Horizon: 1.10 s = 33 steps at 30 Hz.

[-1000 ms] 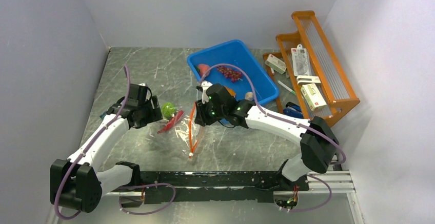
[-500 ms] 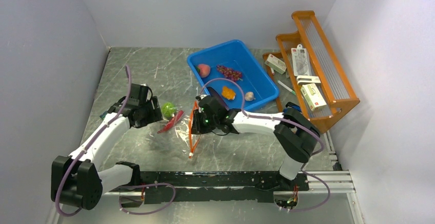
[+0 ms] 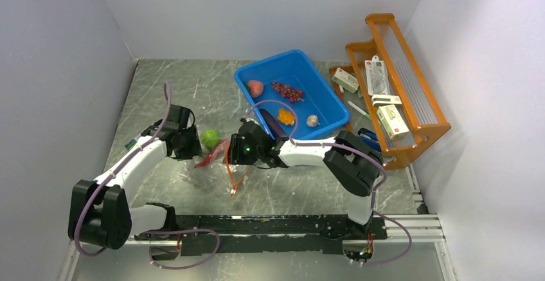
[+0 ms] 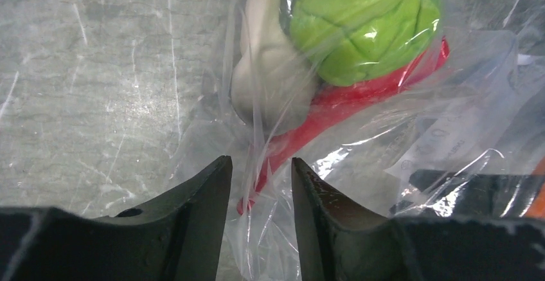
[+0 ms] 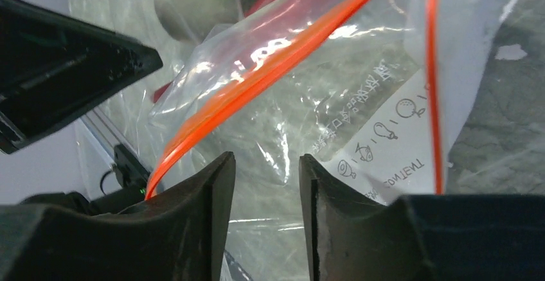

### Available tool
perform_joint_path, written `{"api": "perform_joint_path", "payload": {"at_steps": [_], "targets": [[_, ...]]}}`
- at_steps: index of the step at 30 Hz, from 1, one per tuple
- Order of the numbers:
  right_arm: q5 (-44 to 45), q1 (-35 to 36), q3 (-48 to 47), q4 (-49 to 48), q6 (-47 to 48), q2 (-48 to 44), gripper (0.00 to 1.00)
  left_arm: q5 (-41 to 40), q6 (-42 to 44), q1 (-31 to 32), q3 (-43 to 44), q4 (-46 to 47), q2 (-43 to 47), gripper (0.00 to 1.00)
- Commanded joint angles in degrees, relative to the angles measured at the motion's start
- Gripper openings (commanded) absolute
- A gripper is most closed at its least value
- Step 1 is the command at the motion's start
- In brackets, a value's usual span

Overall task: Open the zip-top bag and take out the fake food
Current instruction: Pick up the fake vegetable from the zipper food storage bag.

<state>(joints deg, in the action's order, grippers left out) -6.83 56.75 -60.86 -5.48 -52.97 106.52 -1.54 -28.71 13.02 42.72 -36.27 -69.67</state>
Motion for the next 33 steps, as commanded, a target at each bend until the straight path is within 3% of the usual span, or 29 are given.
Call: {"api": "perform_joint_path", "payload": {"at_steps": [1,9,13,22,28,33], "targets": [[5.5,0.1,2.4,-7.0,-6.9,-0.8,0.44,2.9,0.8,0.7,2.1,0.1,-1.9,0.45],[9.3,2.2,1.5,-7.7,-9.4,1.4,0.47,4.9,1.6,0.9,1.8,0.9,-2.3,0.17],[13.6,5.2,3.1,-11.9,-15.7,1.6,0.49,8.4,2.7,1.0,1.5,2.1,-2.5,0.07],[21.3,5.9,2.9,-13.4,-26.2,4.3,0.48,9.1,3.1,2.2,1.4,2.3,-1.8,0.07],[28.3,5.9,1.9,-4.1,-30.7,2.9,0.45,1.9,0.5,2.2,2.0,0.1,1.3,0.07],[30.6,4.8,-2.7,5.2,-30.0,3.8,0.42,1.5,0.7,2.2,1.1,1.2,4.1,0.07]]}}
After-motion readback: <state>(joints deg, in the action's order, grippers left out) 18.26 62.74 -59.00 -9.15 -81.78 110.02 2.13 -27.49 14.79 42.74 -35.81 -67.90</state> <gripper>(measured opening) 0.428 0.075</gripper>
